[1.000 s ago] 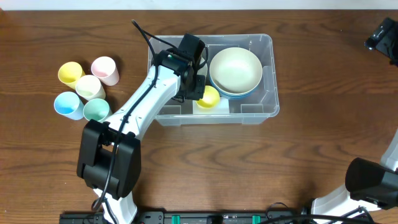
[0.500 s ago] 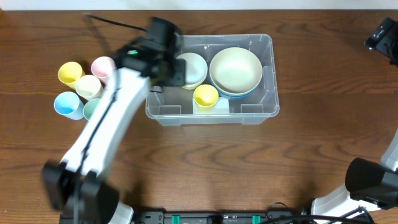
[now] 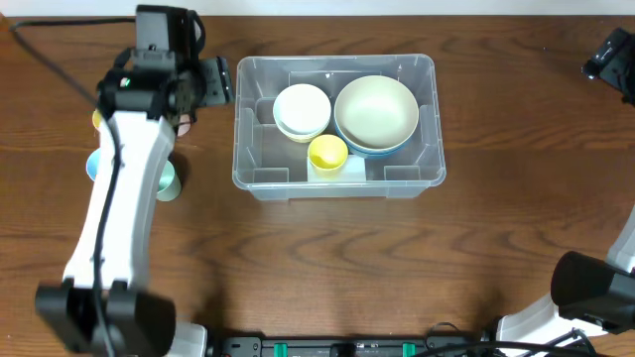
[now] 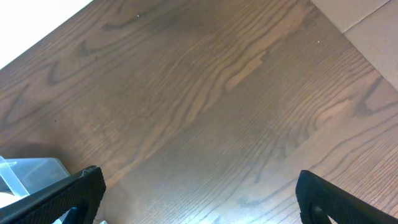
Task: Pack container
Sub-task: 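Release the yellow cup and move left gripper back to the cups, then grasp the pink cup with the left gripper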
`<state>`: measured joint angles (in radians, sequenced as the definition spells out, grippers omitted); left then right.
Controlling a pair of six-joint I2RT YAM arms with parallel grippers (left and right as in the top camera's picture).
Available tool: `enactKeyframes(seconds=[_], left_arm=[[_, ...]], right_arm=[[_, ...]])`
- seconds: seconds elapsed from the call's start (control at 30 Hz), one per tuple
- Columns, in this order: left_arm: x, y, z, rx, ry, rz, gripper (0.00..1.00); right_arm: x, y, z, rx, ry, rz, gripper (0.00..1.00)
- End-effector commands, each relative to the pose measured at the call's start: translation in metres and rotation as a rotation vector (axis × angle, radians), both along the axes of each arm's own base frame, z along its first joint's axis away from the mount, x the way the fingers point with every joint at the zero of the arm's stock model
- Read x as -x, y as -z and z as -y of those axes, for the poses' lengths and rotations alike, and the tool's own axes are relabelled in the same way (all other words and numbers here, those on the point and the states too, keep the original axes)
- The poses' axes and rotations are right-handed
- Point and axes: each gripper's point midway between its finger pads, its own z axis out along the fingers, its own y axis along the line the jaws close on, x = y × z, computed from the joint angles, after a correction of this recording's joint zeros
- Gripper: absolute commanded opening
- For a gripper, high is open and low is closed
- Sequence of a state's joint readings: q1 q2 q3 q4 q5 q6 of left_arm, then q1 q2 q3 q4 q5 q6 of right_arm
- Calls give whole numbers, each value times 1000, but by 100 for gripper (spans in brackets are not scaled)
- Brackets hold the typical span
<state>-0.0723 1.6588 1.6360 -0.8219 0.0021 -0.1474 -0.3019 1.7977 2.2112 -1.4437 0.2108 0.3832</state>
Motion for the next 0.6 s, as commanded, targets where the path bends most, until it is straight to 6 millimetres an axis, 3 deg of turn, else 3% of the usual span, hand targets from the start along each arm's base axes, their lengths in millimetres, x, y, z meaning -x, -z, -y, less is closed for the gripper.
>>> enactKeyframes(seconds=[0.0,0.2,0.47,0.53,0.57], left_arm=[[-19,35,-30,-127,-50,-58,76],[-43,87,-51,-198,-17,-131,79],[-54,131,-81,-218,-49,-189,79],[-53,142,-85,-217,-54,-216,76],[-53,147,-86,-215,-55,-225,69]], right_arm=[[5,-11,1,8,18,32,99],[5,-11,1,8,18,32,99],[5,-11,1,8,18,32,99],[5,-11,1,8,18,32,99],[5,-11,1,8,18,32,99]])
